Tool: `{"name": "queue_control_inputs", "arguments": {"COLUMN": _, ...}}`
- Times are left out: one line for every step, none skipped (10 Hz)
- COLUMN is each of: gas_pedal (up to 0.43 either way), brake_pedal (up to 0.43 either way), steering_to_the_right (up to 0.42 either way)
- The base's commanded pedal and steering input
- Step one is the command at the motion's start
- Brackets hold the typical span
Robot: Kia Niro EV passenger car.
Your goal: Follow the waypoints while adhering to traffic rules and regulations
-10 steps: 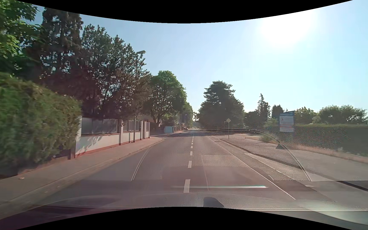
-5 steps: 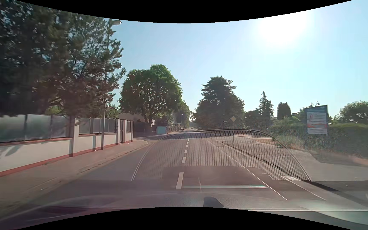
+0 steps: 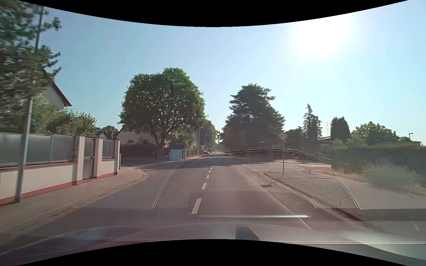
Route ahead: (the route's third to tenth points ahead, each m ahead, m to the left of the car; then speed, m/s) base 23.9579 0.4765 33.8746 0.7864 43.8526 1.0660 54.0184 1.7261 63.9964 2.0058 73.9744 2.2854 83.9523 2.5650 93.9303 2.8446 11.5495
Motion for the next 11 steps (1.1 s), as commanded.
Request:
{"name": "queue_control_inputs", "arguments": {"gas_pedal": 0.299, "brake_pedal": 0.000, "steering_to_the_right": 0.004}}
{"name": "queue_control_inputs", "arguments": {"gas_pedal": 0.299, "brake_pedal": 0.000, "steering_to_the_right": 0.002}}
{"name": "queue_control_inputs", "arguments": {"gas_pedal": 0.287, "brake_pedal": 0.000, "steering_to_the_right": -0.002}}
{"name": "queue_control_inputs", "arguments": {"gas_pedal": 0.287, "brake_pedal": 0.000, "steering_to_the_right": -0.003}}
{"name": "queue_control_inputs", "arguments": {"gas_pedal": 0.287, "brake_pedal": 0.000, "steering_to_the_right": -0.009}}
{"name": "queue_control_inputs", "arguments": {"gas_pedal": 0.287, "brake_pedal": 0.000, "steering_to_the_right": -0.010}}
{"name": "queue_control_inputs", "arguments": {"gas_pedal": 0.287, "brake_pedal": 0.000, "steering_to_the_right": -0.011}}
{"name": "queue_control_inputs", "arguments": {"gas_pedal": 0.287, "brake_pedal": 0.000, "steering_to_the_right": -0.012}}
{"name": "queue_control_inputs", "arguments": {"gas_pedal": 0.287, "brake_pedal": 0.000, "steering_to_the_right": -0.015}}
{"name": "queue_control_inputs", "arguments": {"gas_pedal": 0.287, "brake_pedal": 0.000, "steering_to_the_right": -0.015}}
{"name": "queue_control_inputs", "arguments": {"gas_pedal": 0.280, "brake_pedal": 0.000, "steering_to_the_right": -0.016}}
